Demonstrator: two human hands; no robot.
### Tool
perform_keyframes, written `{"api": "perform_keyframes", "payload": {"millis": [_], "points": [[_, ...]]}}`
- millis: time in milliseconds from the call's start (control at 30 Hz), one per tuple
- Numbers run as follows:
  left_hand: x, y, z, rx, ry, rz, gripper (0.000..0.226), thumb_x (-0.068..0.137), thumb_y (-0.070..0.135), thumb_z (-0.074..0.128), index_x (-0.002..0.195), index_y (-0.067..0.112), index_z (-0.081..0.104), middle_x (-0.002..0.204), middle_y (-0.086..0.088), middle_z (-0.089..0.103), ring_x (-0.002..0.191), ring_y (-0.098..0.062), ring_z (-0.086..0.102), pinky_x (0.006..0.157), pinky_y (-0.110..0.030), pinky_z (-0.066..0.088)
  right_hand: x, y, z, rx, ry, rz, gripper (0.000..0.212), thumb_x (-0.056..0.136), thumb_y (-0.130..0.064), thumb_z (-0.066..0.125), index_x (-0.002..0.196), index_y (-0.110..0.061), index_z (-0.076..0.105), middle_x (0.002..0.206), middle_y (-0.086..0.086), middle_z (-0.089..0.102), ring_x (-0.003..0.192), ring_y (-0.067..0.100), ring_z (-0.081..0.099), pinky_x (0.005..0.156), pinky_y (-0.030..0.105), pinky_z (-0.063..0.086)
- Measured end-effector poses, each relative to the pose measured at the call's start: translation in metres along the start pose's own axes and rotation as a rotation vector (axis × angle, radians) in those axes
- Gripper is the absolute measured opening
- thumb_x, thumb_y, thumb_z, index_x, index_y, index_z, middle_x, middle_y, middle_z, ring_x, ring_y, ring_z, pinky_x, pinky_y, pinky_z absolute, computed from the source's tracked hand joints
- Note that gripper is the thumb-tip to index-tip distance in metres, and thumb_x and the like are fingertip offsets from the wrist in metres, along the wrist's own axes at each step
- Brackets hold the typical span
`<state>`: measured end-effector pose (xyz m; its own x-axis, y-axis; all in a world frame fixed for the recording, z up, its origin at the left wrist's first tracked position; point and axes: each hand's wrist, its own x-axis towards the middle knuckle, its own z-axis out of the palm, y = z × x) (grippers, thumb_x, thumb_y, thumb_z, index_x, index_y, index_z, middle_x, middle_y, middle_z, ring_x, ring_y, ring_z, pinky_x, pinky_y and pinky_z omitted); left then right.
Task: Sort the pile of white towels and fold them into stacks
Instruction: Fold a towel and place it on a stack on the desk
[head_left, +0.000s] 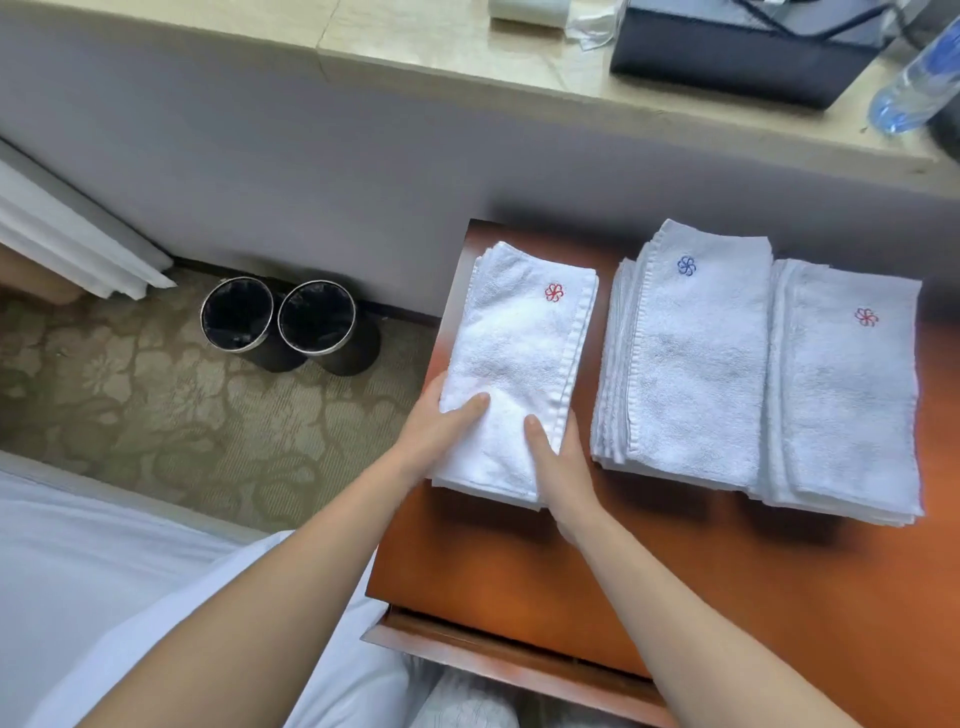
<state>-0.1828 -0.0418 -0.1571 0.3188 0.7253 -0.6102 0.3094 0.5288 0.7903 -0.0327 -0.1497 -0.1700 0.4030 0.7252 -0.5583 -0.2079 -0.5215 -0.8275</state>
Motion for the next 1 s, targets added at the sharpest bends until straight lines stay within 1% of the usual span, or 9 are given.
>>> {"api": "perform_keyframes", "payload": {"millis": [67, 167, 333, 400, 567, 633, 733, 867, 1000], "points": [[-0.003, -0.008, 0.002, 0.029, -0.027, 0.028, 0.046, 0.094, 0.028, 0.076, 0.137, 0.029, 0.06, 0.126, 0.009, 0.072, 0.116, -0.01, 0.069, 0.105, -0.042, 0.054, -0.008, 0.009, 0.003, -0.023, 0.003, 0.0, 0.057, 0.103, -0.047, 0.059, 0.154, -0.041, 0.035, 0.149, -0.023, 0.052, 0.137, -0.006, 0.047, 0.115, 0.025, 0.036], [0.01, 0.001, 0.008, 0.068, 0.026, 0.042, 0.044, 0.094, 0.031, 0.076, 0.135, 0.03, 0.061, 0.122, 0.013, 0.073, 0.111, -0.004, 0.07, 0.104, -0.04, 0.054, 0.01, 0.003, 0.003, -0.058, 0.057, 0.025, 0.061, 0.105, -0.048, 0.053, 0.16, -0.032, 0.032, 0.155, -0.014, 0.048, 0.144, 0.004, 0.042, 0.124, 0.035, 0.031], [0.048, 0.028, 0.015, 0.076, 0.001, 0.085, 0.046, 0.093, 0.032, 0.077, 0.136, 0.03, 0.061, 0.125, 0.011, 0.073, 0.116, -0.009, 0.068, 0.107, -0.044, 0.052, 0.054, -0.015, -0.003, -0.065, 0.083, -0.038, 0.052, 0.107, -0.047, 0.049, 0.156, -0.032, 0.039, 0.151, -0.018, 0.049, 0.143, 0.002, 0.042, 0.12, 0.026, 0.03], [0.065, 0.036, 0.014, 0.097, -0.019, 0.091, 0.045, 0.092, 0.036, 0.076, 0.135, 0.033, 0.062, 0.124, 0.013, 0.073, 0.117, -0.009, 0.068, 0.107, -0.044, 0.052, 0.07, -0.024, -0.003, -0.053, 0.091, -0.032, 0.055, 0.107, -0.048, 0.048, 0.158, -0.029, 0.038, 0.154, -0.015, 0.049, 0.144, 0.004, 0.042, 0.121, 0.028, 0.031], [0.093, 0.044, 0.012, 0.26, 0.022, 0.089, 0.044, 0.09, 0.05, 0.072, 0.133, 0.044, 0.06, 0.114, 0.029, 0.071, 0.107, 0.007, 0.065, 0.099, -0.026, 0.051, 0.084, -0.034, 0.002, -0.049, 0.11, -0.018, 0.057, 0.108, -0.047, 0.048, 0.159, -0.026, 0.035, 0.157, -0.009, 0.046, 0.146, 0.008, 0.04, 0.124, 0.032, 0.029], [0.1, 0.047, 0.019, 0.271, 0.031, 0.095, 0.045, 0.09, 0.052, 0.07, 0.134, 0.044, 0.059, 0.115, 0.028, 0.071, 0.109, 0.006, 0.065, 0.093, -0.02, 0.049, 0.09, -0.037, -0.004, -0.058, 0.138, -0.022, 0.057, 0.108, -0.046, 0.048, 0.159, -0.025, 0.035, 0.158, -0.007, 0.046, 0.146, 0.01, 0.04, 0.125, 0.035, 0.029], [0.106, 0.045, 0.028, 0.237, 0.029, 0.093, 0.047, 0.091, 0.052, 0.07, 0.135, 0.041, 0.059, 0.121, 0.022, 0.071, 0.115, -0.004, 0.066, 0.099, -0.028, 0.05, 0.097, -0.041, -0.011, -0.088, 0.153, -0.004, 0.057, 0.108, -0.046, 0.047, 0.16, -0.025, 0.035, 0.158, -0.005, 0.046, 0.146, 0.012, 0.04, 0.124, 0.034, 0.028], [0.101, 0.039, 0.031, 0.257, 0.046, 0.088, 0.051, 0.088, 0.057, 0.068, 0.136, 0.046, 0.057, 0.121, 0.026, 0.07, 0.117, -0.004, 0.064, 0.1, -0.028, 0.048, 0.095, -0.041, -0.015, -0.104, 0.154, 0.036, 0.059, 0.109, -0.046, 0.046, 0.161, -0.024, 0.032, 0.161, -0.004, 0.042, 0.149, 0.014, 0.037, 0.125, 0.034, 0.026], [0.104, 0.039, 0.032, 0.261, 0.013, 0.079, 0.051, 0.088, 0.055, 0.07, 0.136, 0.042, 0.058, 0.122, 0.022, 0.07, 0.118, -0.009, 0.065, 0.11, -0.04, 0.048, 0.089, -0.043, -0.016, -0.075, 0.178, 0.046, 0.055, 0.109, -0.043, 0.046, 0.16, -0.027, 0.033, 0.158, -0.006, 0.046, 0.147, 0.014, 0.04, 0.121, 0.03, 0.028]]}}
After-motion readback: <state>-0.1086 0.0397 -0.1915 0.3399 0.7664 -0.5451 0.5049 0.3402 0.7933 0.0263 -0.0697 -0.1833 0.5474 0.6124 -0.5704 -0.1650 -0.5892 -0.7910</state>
